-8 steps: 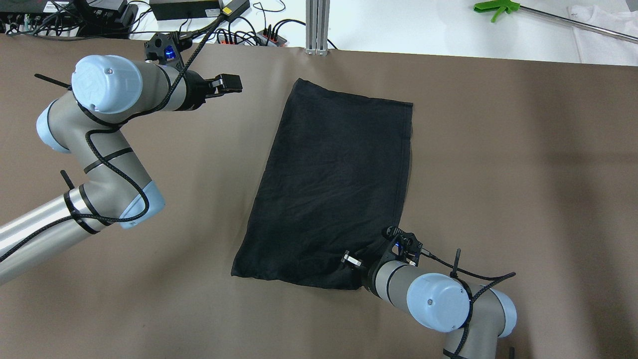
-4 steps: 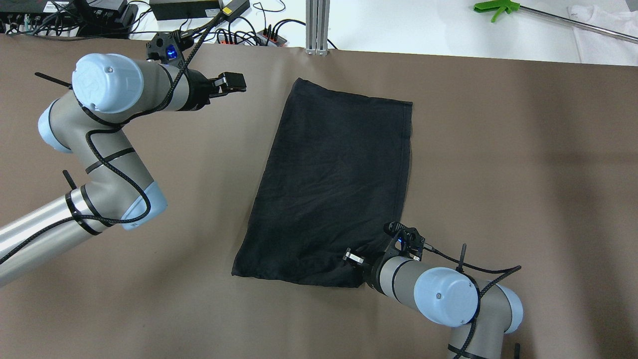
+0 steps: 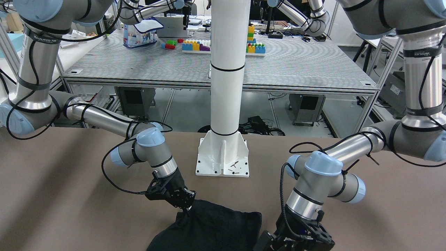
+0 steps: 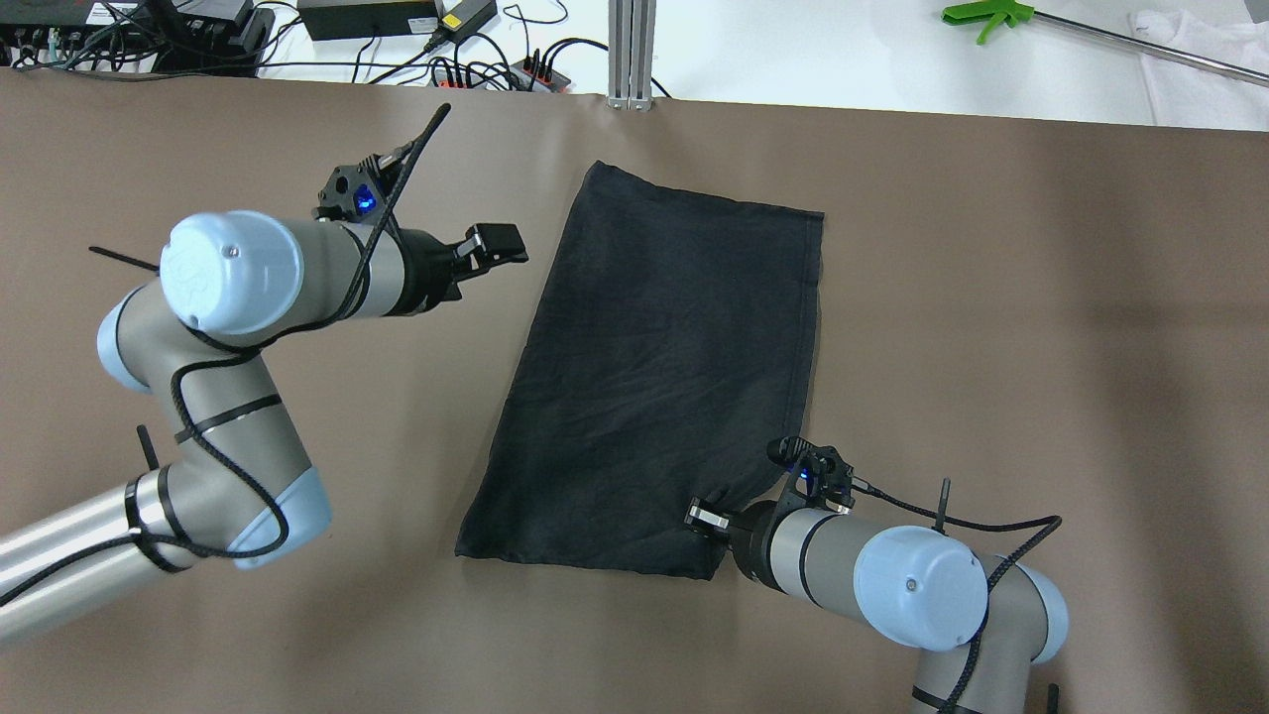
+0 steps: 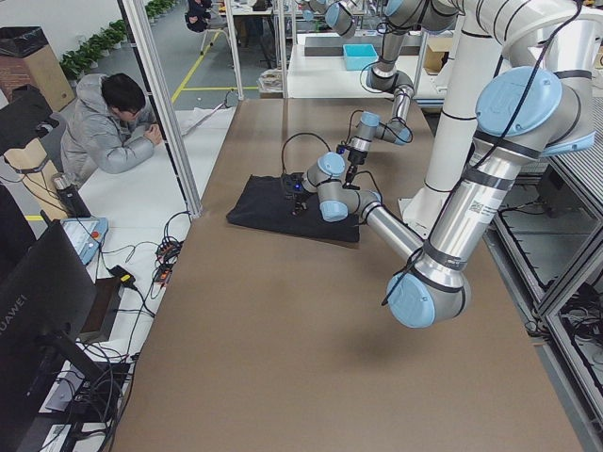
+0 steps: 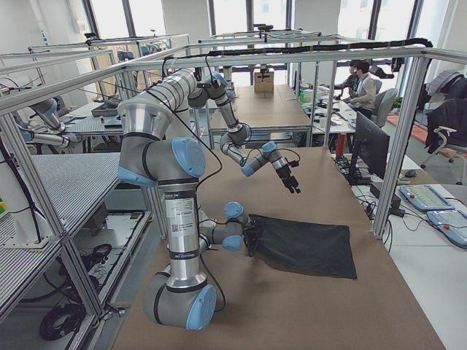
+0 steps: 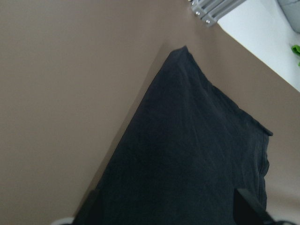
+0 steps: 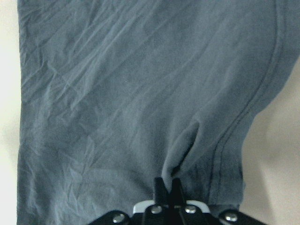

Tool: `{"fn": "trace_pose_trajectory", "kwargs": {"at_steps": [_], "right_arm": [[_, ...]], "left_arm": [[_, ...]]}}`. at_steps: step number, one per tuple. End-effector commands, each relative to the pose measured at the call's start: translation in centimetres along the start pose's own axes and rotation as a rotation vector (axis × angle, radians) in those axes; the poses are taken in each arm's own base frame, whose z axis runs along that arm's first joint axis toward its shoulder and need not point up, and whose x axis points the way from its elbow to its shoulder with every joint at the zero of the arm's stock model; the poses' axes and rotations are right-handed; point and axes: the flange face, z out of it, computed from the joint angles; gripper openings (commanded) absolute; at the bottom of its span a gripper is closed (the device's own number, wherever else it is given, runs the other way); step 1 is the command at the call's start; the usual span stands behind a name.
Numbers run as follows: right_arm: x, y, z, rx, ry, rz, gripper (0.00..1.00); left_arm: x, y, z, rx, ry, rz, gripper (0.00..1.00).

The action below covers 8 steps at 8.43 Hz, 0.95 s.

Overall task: Fold clothes
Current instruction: 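Lower the left gripper to the other near corner and grasp it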

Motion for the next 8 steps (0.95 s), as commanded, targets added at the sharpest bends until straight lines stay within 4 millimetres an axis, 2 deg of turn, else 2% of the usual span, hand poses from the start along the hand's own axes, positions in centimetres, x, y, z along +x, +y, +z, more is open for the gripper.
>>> {"fn": "trace_pose_trajectory", "kwargs": {"at_steps": [1,2,4,5,6,8], "right_arm": [[-0.1,-0.1,-0.3,0.002,-0.004,-0.004,0.00],[0.0,-0.1,-0.1,0.008,0.003,-0.004,0.00],[0.2,-0.1,0.1,0.015,0.012,-0.005,0.00],[0.3,-0.1,0.1,0.015,0.012,-0.006,0.00],[0.2,-0.2,0.1,0.018,0.012,-0.006,0.00],[0.3,-0.2,0.1,0.019,0.014,-0.006,0.00]], "left_arm": [[-5.1,6.3,-2.5,-0.073,-0.022,-0.066,1.00],[-5.2,9.2,-3.3,-0.085,-0.009,-0.101,1.00],[-6.5,16.8,-2.1,-0.070,-0.014,-0.062,1.00],[-6.9,17.7,-2.2,-0.079,0.011,-0.062,1.00],[-9.4,18.4,-2.1,-0.094,0.015,-0.056,1.00],[-12.1,19.0,-1.5,-0.098,-0.019,-0.042,1.00]]}}
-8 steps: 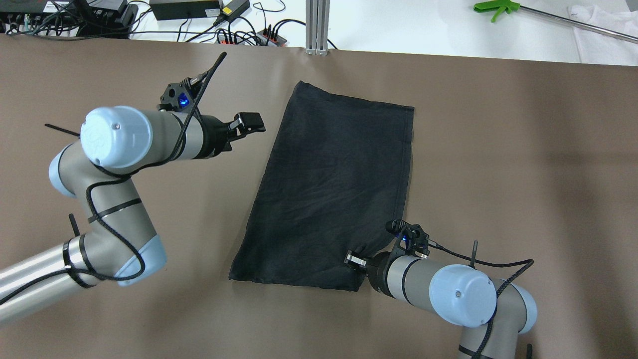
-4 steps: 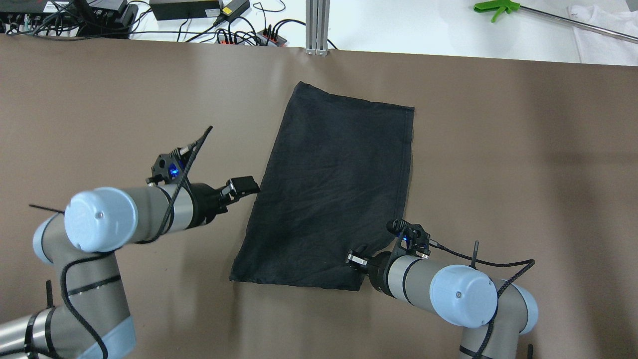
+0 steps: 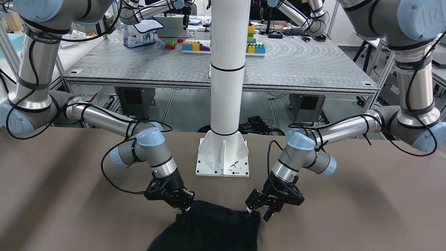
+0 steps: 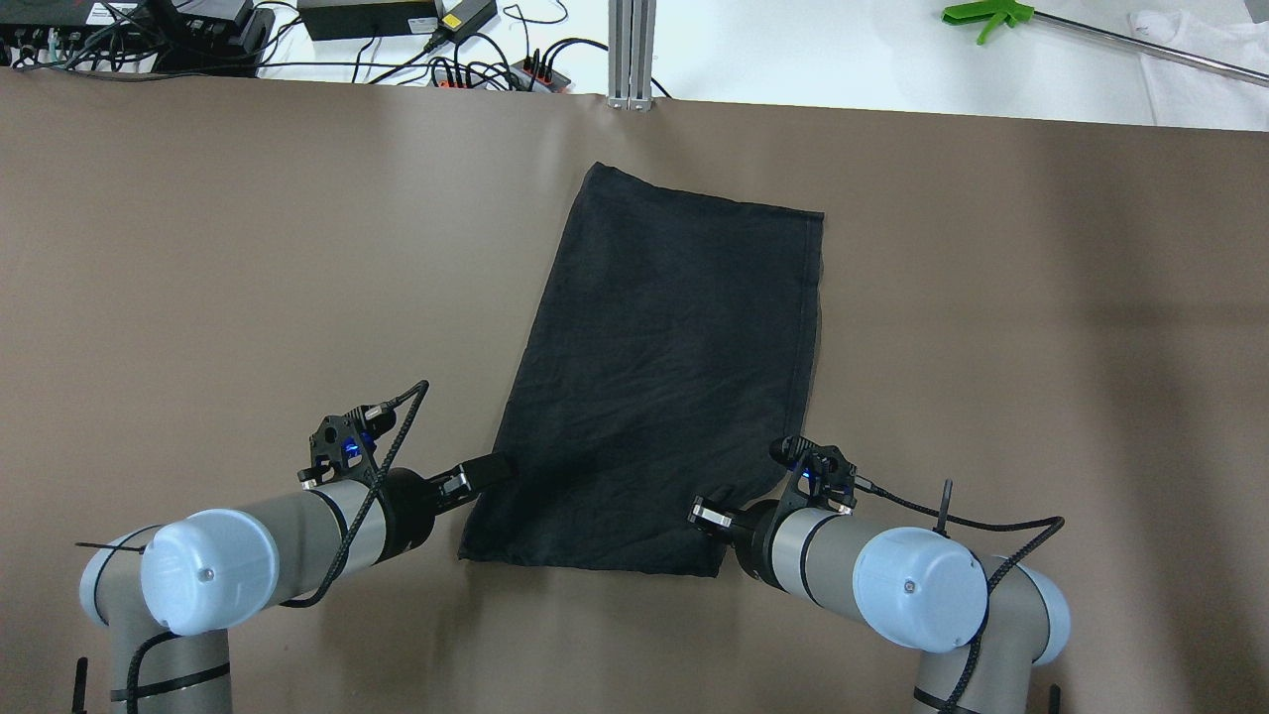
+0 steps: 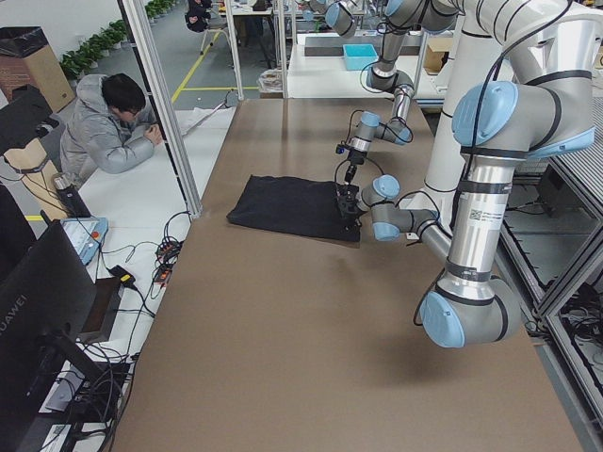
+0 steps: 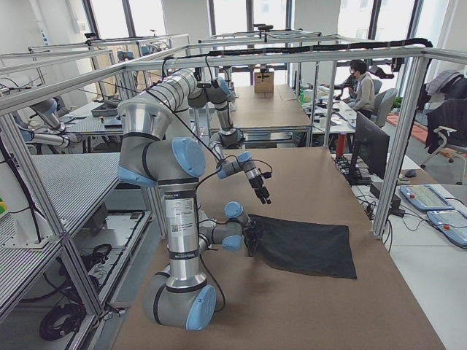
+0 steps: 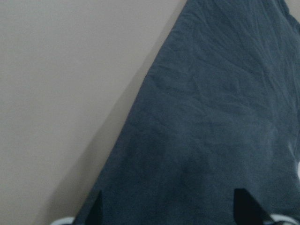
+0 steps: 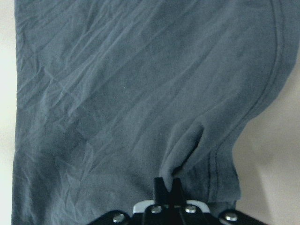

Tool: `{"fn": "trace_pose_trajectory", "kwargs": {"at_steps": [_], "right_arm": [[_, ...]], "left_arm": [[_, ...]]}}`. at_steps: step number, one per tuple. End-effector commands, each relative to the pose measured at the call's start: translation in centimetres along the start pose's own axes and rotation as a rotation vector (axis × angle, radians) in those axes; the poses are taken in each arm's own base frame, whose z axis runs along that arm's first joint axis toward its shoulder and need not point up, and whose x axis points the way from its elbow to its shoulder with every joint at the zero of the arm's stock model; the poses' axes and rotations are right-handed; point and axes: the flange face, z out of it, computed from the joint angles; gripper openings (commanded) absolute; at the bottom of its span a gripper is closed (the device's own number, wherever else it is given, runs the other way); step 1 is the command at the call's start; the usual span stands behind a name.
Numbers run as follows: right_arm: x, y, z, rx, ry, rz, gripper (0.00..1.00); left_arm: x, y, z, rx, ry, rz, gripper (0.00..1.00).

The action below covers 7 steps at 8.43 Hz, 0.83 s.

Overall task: Fold clothes
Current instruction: 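Lower the left gripper to the other near corner and grasp it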

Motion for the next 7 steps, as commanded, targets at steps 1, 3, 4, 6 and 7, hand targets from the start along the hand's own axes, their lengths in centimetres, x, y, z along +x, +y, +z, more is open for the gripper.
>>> {"fn": "trace_pose_trajectory", "kwargs": {"at_steps": [1,3,4,6,7], "right_arm": [[0.0,0.0,0.0,0.001,0.000,0.000,0.00],[0.0,-0.2,0.0,0.004,0.000,0.001,0.00],[0.1,-0.3,0.0,0.005,0.001,0.001,0.00],[0.0,-0.3,0.0,0.005,-0.001,0.001,0.00],[0.0,-0.3,-0.1,0.005,-0.002,0.001,0.00]], "left_arm": [[-3.5,2.6,1.0,-0.001,-0.037,0.026,1.00],[-3.8,4.1,1.7,-0.011,-0.046,0.034,1.00],[-4.1,4.3,2.4,-0.010,-0.059,0.038,1.00],[-4.8,4.6,3.0,-0.013,-0.073,0.052,0.99],[-5.0,4.6,3.3,-0.012,-0.079,0.055,0.89]]}}
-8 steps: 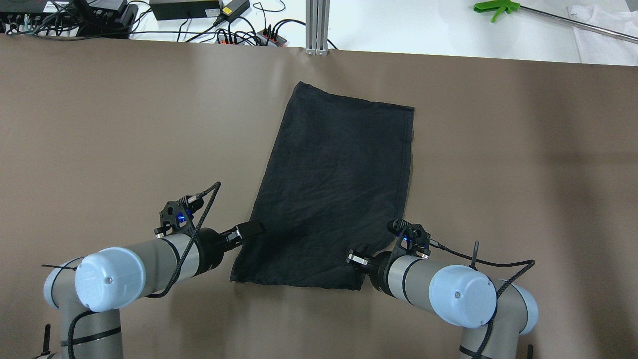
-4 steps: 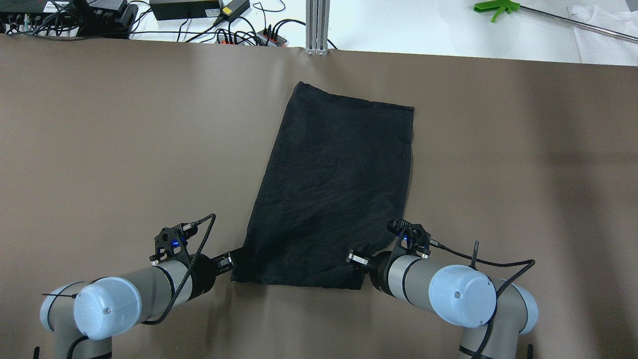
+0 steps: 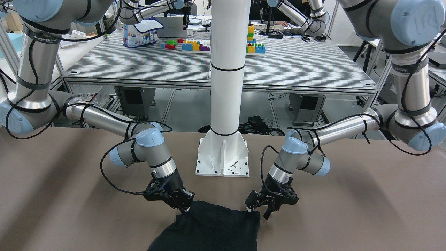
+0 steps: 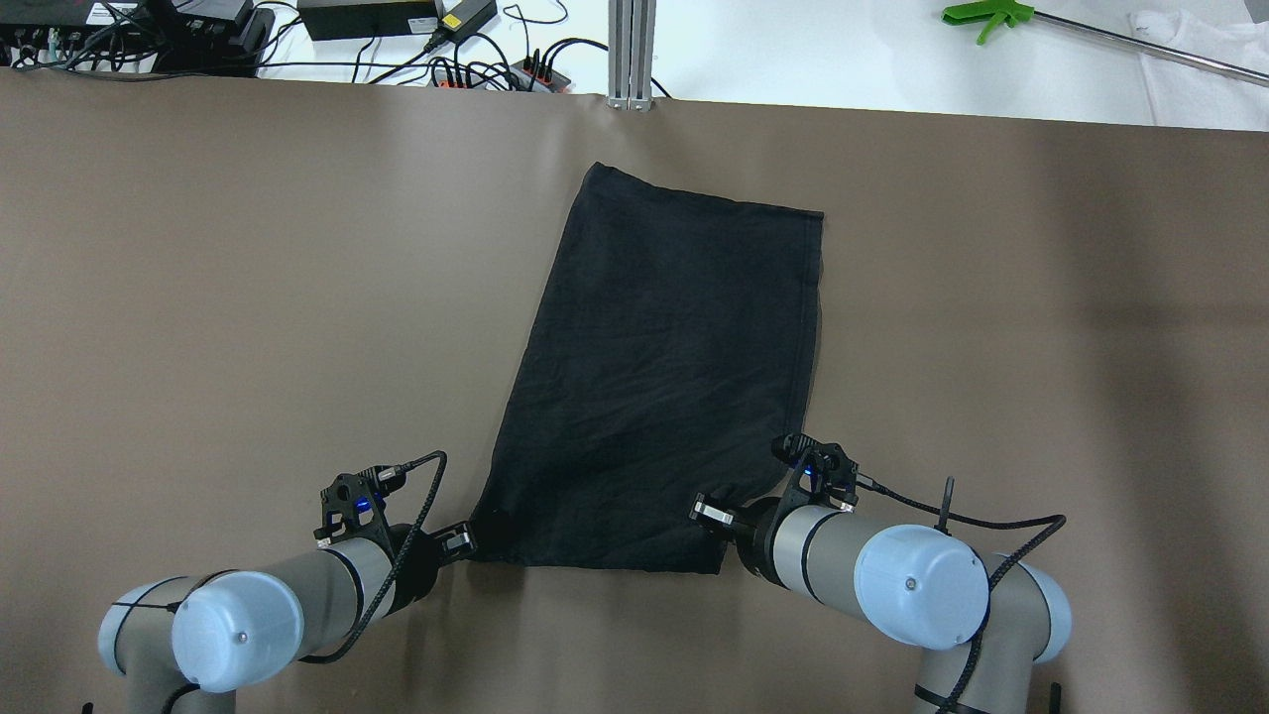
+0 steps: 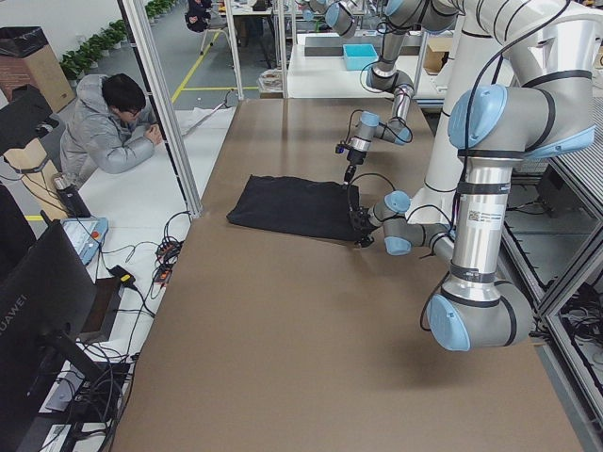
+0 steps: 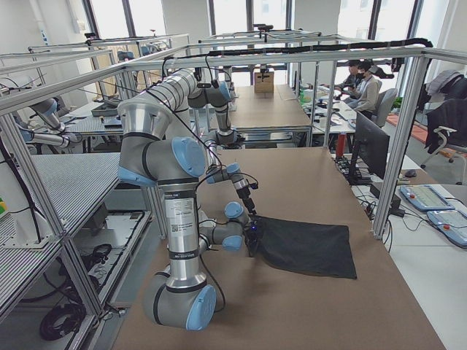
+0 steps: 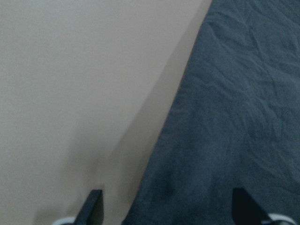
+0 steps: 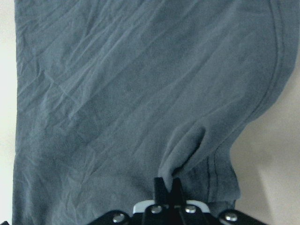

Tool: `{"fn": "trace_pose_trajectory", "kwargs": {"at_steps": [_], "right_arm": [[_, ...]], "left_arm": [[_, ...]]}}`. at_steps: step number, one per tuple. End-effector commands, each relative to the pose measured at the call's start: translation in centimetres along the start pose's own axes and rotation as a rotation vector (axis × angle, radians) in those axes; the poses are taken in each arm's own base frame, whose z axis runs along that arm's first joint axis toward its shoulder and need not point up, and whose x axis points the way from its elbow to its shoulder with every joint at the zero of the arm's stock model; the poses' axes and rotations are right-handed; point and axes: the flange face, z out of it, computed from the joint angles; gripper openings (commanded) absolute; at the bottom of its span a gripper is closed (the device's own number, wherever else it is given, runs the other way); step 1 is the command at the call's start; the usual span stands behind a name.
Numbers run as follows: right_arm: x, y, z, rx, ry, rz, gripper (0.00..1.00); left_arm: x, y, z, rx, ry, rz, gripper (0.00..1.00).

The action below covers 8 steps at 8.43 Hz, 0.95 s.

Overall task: Fold clothes
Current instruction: 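Lift the near end with both grippers and fold it toward the far edge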

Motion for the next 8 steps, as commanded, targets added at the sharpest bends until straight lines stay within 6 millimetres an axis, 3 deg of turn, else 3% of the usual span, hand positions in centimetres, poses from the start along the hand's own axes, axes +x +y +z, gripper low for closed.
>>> {"fn": "trace_pose_trajectory", "kwargs": {"at_steps": [1,3,4,6,7,8], "right_arm": [[-0.1,0.0,-0.1,0.000,-0.002,0.000,0.00],[-0.1,0.0,-0.1,0.000,-0.002,0.000,0.00],[-0.1,-0.1,-0.1,0.001,-0.002,0.001,0.00],[-0.1,-0.1,-0.2,0.000,-0.004,0.001,0.00],[-0.2,-0.1,-0.4,-0.010,-0.007,0.001,0.00],[-0.3,0.0,-1.0,-0.026,-0.017,0.000,0.00]], "left_arm": [[-0.5,0.3,0.6,-0.001,-0.014,0.009,0.57],[-0.6,1.0,0.7,-0.012,-0.017,0.015,0.26],[-0.3,1.1,0.4,-0.014,-0.008,0.015,0.00],[1.5,1.0,-0.6,-0.015,0.031,0.009,0.00],[3.3,0.7,-3.3,-0.024,0.082,-0.001,0.00],[3.9,0.0,-4.7,-0.020,0.106,-0.003,0.00]]}}
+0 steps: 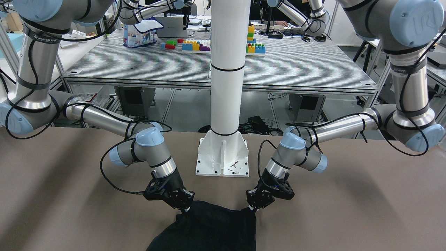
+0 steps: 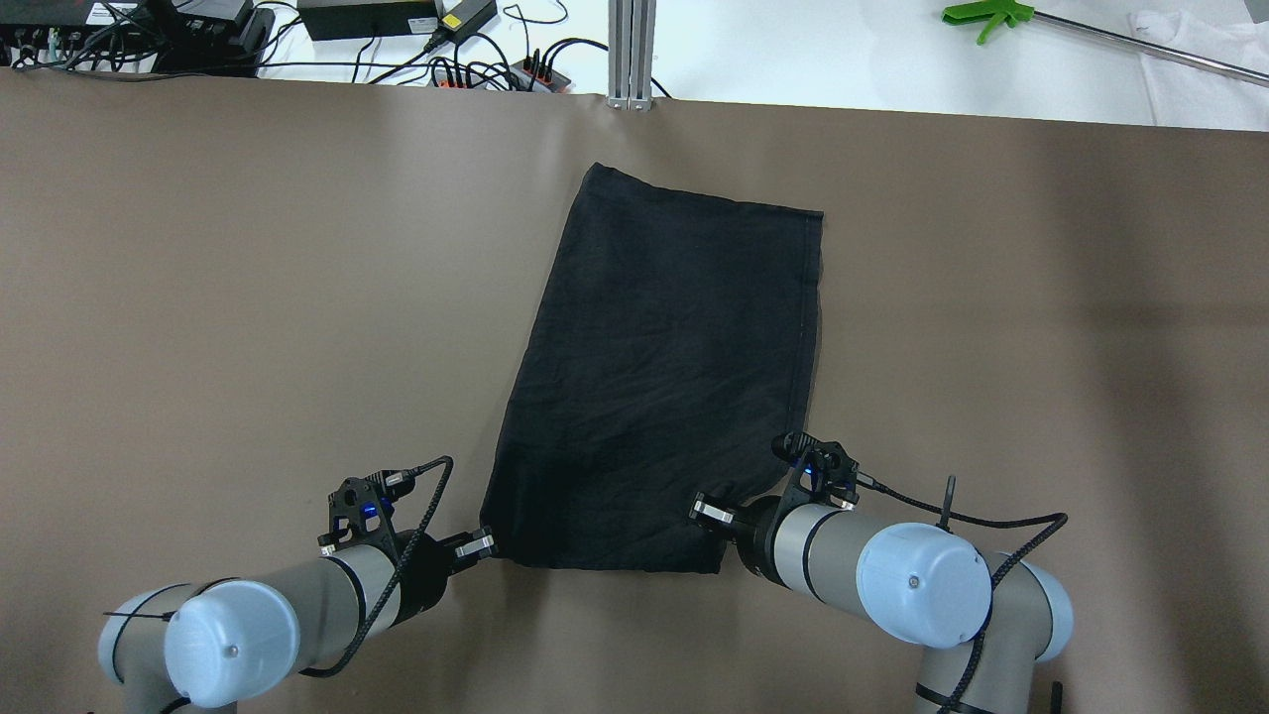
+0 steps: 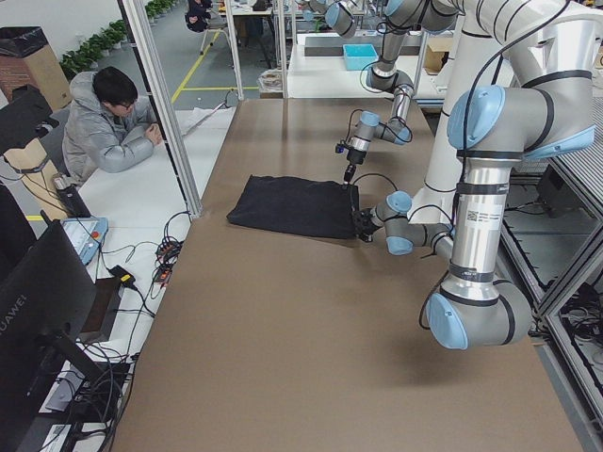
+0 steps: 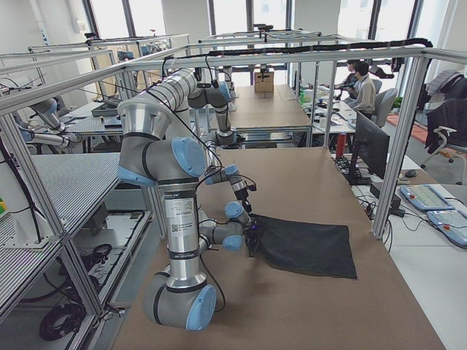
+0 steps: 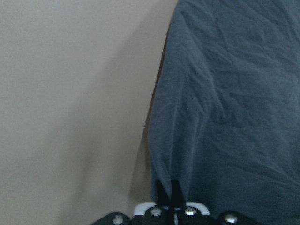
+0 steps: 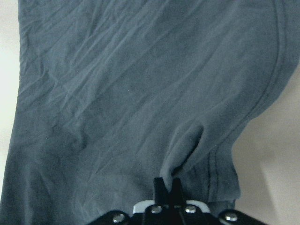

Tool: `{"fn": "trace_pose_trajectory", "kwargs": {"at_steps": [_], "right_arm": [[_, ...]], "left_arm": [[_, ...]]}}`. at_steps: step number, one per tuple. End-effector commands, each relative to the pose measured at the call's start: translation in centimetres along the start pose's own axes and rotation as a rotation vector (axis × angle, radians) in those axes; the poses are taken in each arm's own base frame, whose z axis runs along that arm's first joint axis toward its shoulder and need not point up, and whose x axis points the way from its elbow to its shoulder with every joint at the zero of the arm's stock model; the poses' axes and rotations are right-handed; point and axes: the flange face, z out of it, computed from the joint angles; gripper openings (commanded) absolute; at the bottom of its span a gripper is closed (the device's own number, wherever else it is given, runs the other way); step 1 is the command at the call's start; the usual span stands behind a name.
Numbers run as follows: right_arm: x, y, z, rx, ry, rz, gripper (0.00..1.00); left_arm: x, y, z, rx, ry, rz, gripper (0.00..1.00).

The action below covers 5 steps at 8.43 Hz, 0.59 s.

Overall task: Fold clothes
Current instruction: 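Lift the near end with both grippers and fold it toward the far edge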

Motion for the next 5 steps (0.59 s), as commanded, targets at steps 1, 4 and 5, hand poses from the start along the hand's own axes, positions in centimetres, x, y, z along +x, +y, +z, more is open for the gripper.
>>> {"fn": "trace_pose_trajectory", "kwargs": {"at_steps": [1,4,5], "right_arm": [[-0.3,0.5,-2.7,-0.061,-0.030,-0.002,0.00],[0.2,2.9,-8.4,-0.188,-0.067,-0.003,0.00],[0.1,3.1,-8.7,-0.197,-0.072,0.001,0.00]], "left_arm": [[1.4,-0.8,-3.6,-0.003,0.053,0.029,0.00],[1.7,0.9,-9.1,-0.030,0.111,0.058,0.00],[2.3,1.1,-10.0,-0.040,0.132,0.053,0.00]]}}
